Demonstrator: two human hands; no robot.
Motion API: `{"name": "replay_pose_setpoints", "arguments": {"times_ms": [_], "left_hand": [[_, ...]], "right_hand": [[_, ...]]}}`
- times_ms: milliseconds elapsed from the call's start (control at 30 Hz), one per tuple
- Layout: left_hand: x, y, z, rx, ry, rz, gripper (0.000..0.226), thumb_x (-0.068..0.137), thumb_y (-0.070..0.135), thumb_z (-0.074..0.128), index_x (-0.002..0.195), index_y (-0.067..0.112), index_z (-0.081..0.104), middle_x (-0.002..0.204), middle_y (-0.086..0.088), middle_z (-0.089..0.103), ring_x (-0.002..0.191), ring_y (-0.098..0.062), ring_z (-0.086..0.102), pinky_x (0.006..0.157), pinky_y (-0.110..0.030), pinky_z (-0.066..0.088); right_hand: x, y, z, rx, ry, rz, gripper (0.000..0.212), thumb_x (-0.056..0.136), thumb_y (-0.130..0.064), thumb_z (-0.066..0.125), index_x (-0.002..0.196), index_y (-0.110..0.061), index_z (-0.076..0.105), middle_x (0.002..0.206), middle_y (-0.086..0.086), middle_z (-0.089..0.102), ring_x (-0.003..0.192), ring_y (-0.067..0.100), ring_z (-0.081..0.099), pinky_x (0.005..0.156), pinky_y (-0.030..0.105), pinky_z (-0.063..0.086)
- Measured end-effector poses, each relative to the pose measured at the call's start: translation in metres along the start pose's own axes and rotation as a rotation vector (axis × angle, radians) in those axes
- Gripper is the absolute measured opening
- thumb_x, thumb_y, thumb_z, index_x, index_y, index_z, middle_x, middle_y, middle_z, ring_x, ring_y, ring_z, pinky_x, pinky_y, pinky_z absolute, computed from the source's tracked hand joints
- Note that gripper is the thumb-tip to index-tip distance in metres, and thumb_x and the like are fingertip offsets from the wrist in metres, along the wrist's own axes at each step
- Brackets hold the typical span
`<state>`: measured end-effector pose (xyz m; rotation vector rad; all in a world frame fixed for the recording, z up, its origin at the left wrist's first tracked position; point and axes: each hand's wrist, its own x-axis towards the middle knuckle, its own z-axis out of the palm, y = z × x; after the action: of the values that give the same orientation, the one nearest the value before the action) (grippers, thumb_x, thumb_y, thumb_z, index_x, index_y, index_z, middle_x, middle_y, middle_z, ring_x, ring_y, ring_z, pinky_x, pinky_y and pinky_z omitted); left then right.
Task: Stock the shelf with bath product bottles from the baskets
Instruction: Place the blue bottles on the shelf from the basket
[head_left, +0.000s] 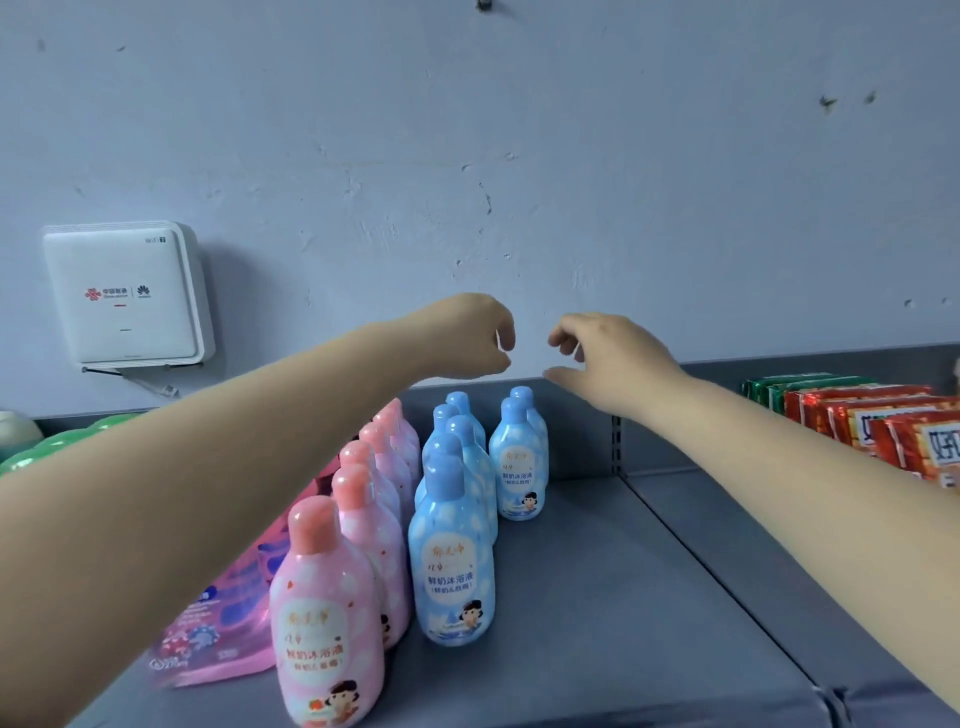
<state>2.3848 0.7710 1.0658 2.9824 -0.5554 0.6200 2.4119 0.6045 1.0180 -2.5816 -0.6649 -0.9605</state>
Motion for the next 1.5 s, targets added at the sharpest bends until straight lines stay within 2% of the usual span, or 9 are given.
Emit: {"name": "replay_pose_setpoints", "arguments": {"times_ms": [100,267,433,600,733,867,1000,1167,1500], "left_hand": [[-0.025,0.019,-0.002,-0.028,0.083,0.066,0.017,0.086,0.02,0.056,0.1,0.017,0.064,0.078,0.012,0.049,0.087,-0.018,0.054,0.073,-0.028,0.045],[-0.065,0.05,0.009,0.075,0.175,0.183,0.017,0.087,0.021,0.051,0.1,0.018,0.061,0.096,0.002,0.063,0.091,-0.023,0.058,0.069,-0.028,0.039],[-0.093,0.088,0.041,0.17,0.211,0.334,0.015,0.09,0.02,0.045,0.097,0.015,0.057,0.095,-0.004,0.063,0.076,-0.025,0.05,0.061,-0.027,0.027],[-0.115,0.14,0.076,0.169,0.181,0.486,0.013,0.09,0.018,0.043,0.094,0.015,0.055,0.09,-0.002,0.061,0.072,-0.022,0.045,0.069,-0.028,0.027],[-0.139,0.193,0.099,0.097,0.145,0.621,0.006,0.089,0.014,0.044,0.085,0.017,0.042,0.084,0.0,0.05,0.078,-0.023,0.049,0.065,-0.029,0.032],[-0.162,0.251,0.126,0.109,0.127,0.783,0.016,0.091,0.019,0.043,0.1,0.015,0.056,0.105,-0.002,0.062,0.099,-0.026,0.057,0.066,-0.029,0.03],[-0.187,0.319,0.154,0.07,0.045,0.937,0.021,0.093,0.022,0.042,0.107,0.015,0.056,0.108,-0.004,0.062,0.1,-0.027,0.058,0.065,-0.029,0.03],[-0.244,0.409,0.195,-0.05,-0.091,1.118,0.018,0.092,0.021,0.043,0.103,0.015,0.056,0.106,-0.003,0.063,0.099,-0.027,0.059,0.063,-0.03,0.032],[-0.397,0.529,0.327,-0.161,-0.656,1.284,0.023,0.092,0.021,0.045,0.112,0.016,0.056,0.111,-0.002,0.062,0.103,-0.022,0.058,0.076,-0.032,0.042]], "right_hand": [[-0.025,-0.01,-0.021,-0.131,0.047,-0.058,0.031,0.089,-0.037,0.057,0.114,-0.02,0.055,0.111,-0.006,0.057,0.096,0.014,0.053,0.072,0.026,0.038],[-0.079,-0.024,-0.046,-0.404,0.028,-0.102,0.031,0.091,-0.042,0.051,0.111,-0.019,0.053,0.107,-0.005,0.056,0.101,0.02,0.053,0.066,0.027,0.03],[-0.148,-0.025,-0.063,-0.556,-0.099,-0.011,0.03,0.091,-0.041,0.05,0.111,-0.018,0.052,0.108,-0.003,0.055,0.107,0.021,0.052,0.065,0.029,0.034],[-0.221,-0.023,-0.082,-0.637,-0.216,0.107,0.025,0.093,-0.036,0.048,0.109,-0.016,0.051,0.105,-0.001,0.055,0.1,0.021,0.053,0.064,0.03,0.036],[-0.281,-0.017,-0.094,-0.693,-0.292,0.23,0.028,0.093,-0.037,0.047,0.112,-0.015,0.05,0.109,0.0,0.053,0.107,0.022,0.051,0.065,0.03,0.033],[-0.351,-0.007,-0.108,-0.723,-0.362,0.371,0.027,0.094,-0.034,0.046,0.113,-0.015,0.049,0.113,0.0,0.053,0.11,0.022,0.051,0.067,0.031,0.037],[-0.429,0.002,-0.131,-0.706,-0.453,0.544,0.028,0.094,-0.033,0.046,0.116,-0.015,0.049,0.115,0.001,0.053,0.11,0.023,0.051,0.072,0.033,0.043],[-0.544,0.002,-0.155,-0.651,-0.581,0.794,0.024,0.091,-0.03,0.047,0.109,-0.015,0.051,0.113,0.002,0.055,0.109,0.023,0.052,0.066,0.031,0.034],[-0.761,-0.015,-0.135,-0.347,-0.698,1.387,0.033,0.091,-0.033,0.051,0.12,-0.018,0.053,0.125,-0.002,0.056,0.113,0.02,0.054,0.087,0.032,0.044]]}}
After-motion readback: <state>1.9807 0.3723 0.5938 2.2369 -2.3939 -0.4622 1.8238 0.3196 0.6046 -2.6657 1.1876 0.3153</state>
